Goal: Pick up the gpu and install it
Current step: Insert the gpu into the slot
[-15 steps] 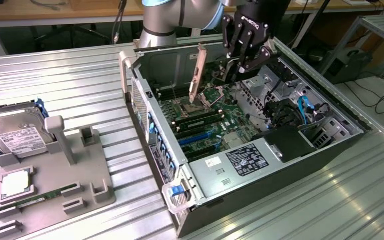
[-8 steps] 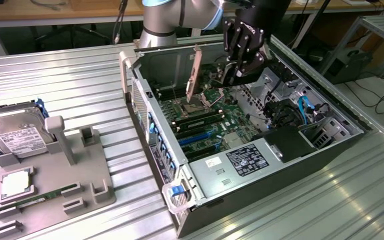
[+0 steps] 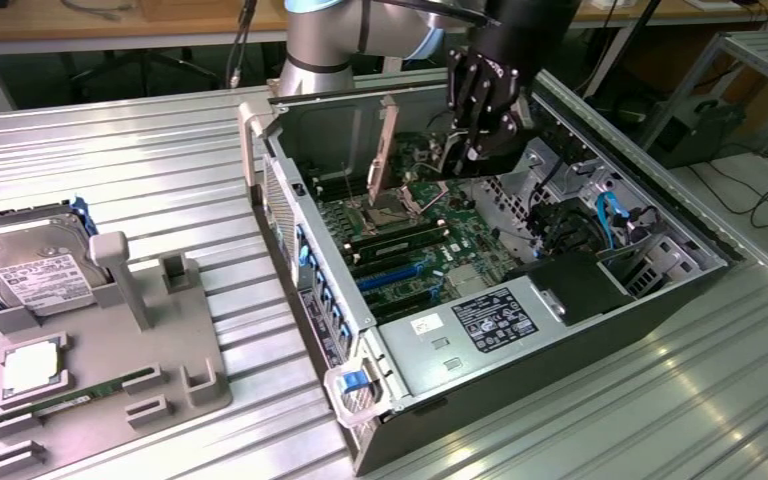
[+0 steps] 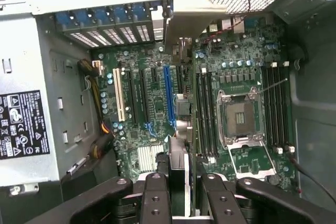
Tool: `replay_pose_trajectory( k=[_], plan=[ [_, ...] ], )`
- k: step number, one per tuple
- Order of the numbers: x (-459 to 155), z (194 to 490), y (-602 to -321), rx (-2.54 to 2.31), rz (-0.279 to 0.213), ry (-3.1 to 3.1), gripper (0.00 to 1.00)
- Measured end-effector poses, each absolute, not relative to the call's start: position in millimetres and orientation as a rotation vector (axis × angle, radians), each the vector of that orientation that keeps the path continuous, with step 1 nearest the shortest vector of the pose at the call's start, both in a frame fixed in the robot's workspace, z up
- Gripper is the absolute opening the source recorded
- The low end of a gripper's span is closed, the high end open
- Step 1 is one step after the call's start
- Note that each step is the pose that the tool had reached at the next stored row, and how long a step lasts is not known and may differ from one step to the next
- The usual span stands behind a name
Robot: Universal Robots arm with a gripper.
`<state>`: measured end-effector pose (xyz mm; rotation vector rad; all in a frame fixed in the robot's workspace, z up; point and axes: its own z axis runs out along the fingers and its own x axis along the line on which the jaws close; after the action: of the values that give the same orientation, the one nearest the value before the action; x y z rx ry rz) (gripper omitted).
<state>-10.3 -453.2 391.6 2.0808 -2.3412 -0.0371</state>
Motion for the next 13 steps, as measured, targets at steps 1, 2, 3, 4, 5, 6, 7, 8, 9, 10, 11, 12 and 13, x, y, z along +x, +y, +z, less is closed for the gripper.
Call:
replay_pose_trajectory(
  k=[1,2,3,4,5,6,7,8,9,10,11,12,13],
  plan=[
    [-11,390,-453,2.077,-0.039,-2.343,0.28],
    [-11,387,-452,2.074,-0.039,-2.345,0.28],
    [-11,385,-451,2.071,-0.039,-2.349,0.28],
    [-12,384,-450,2.07,-0.039,-2.35,0.28],
    [-16,382,-450,2.071,-0.039,-2.35,0.28],
    [-16,380,-450,2.078,-0.039,-2.342,0.28],
    [-16,378,-450,2.098,-0.039,-2.324,0.28],
    [-16,377,-450,2.12,-0.039,-2.304,0.28],
    [-16,374,-450,2.152,-0.039,-2.274,0.28],
    [-16,372,-450,2.184,-0.038,-2.243,0.28],
    [-16,370,-450,2.198,-0.038,-2.228,0.28],
    [-16,369,-450,2.201,-0.038,-2.225,0.28],
    [-16,369,-450,2.202,-0.037,-2.226,0.28]
  ],
)
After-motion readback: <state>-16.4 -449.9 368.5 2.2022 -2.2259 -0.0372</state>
